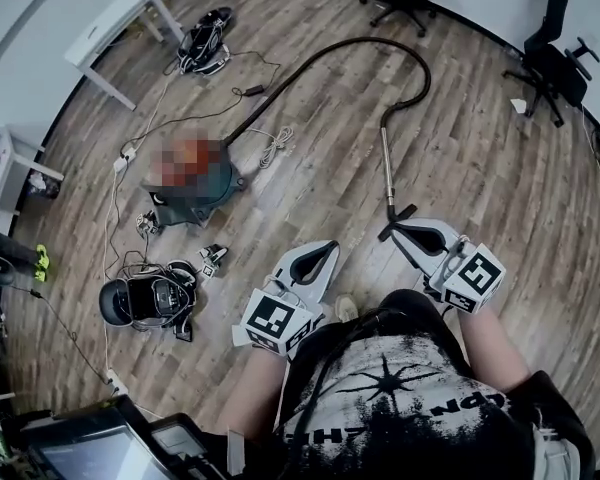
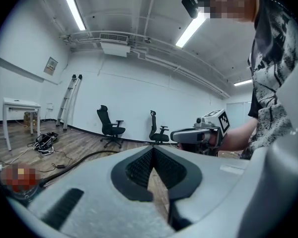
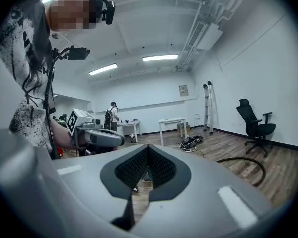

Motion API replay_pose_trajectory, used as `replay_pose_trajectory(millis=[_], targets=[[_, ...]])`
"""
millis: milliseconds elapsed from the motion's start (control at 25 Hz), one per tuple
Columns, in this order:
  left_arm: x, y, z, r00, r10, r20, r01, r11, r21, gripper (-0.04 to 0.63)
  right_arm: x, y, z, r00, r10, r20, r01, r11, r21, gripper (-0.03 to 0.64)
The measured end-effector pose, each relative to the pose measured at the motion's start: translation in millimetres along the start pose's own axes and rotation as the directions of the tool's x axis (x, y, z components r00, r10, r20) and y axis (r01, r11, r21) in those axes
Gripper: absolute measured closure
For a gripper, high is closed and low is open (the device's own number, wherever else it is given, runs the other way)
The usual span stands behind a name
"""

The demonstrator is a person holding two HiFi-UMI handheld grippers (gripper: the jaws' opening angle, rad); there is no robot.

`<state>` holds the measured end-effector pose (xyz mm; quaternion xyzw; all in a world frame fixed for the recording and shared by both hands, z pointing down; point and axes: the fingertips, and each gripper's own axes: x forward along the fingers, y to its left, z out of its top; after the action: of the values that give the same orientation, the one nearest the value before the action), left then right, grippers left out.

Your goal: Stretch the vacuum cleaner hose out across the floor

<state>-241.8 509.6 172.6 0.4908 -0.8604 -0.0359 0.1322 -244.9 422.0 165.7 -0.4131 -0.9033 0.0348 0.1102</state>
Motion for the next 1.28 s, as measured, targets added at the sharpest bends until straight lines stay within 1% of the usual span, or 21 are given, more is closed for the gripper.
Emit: replay_pose_trajectory(millis=[280,480,640,840,1040,1280], targets=[[18,16,1,1.0,-0.018,-0.007,0.018,0.999,-0.03,0.595,9,-27,2,1.0,-0.018,-0.02,0.018,1.0,0.018,0.611],[51,34,7,0.999,-0.026,-0.026,0.025,0.999,-0.028,0.595,24,-62,4,1.0,-0.003,-0.02,0.004,0.999,0.041,0.611],[94,54,27,0.999,-0.034,-0.038,0.034,0.999,-0.002,0.595,40,-105,23,1.0,0.015,0.009,-0.016,1.0,0.027,0.611],[160,71,60,0.997,-0.059,-0.045,0.061,0.997,0.042,0.595,38,-167,44,0.999,0.019,0.027,-0.019,1.0,-0.005,0.611],[216,80,82,0.995,-0.077,-0.057,0.082,0.994,0.076,0.595,22,-225,51,0.999,-0.011,0.047,0.011,1.0,0.001,0.611],[267,78,86,0.987,-0.125,-0.099,0.136,0.985,0.111,0.595,-4,-273,46,0.994,-0.082,0.077,0.081,0.996,0.022,0.611]])
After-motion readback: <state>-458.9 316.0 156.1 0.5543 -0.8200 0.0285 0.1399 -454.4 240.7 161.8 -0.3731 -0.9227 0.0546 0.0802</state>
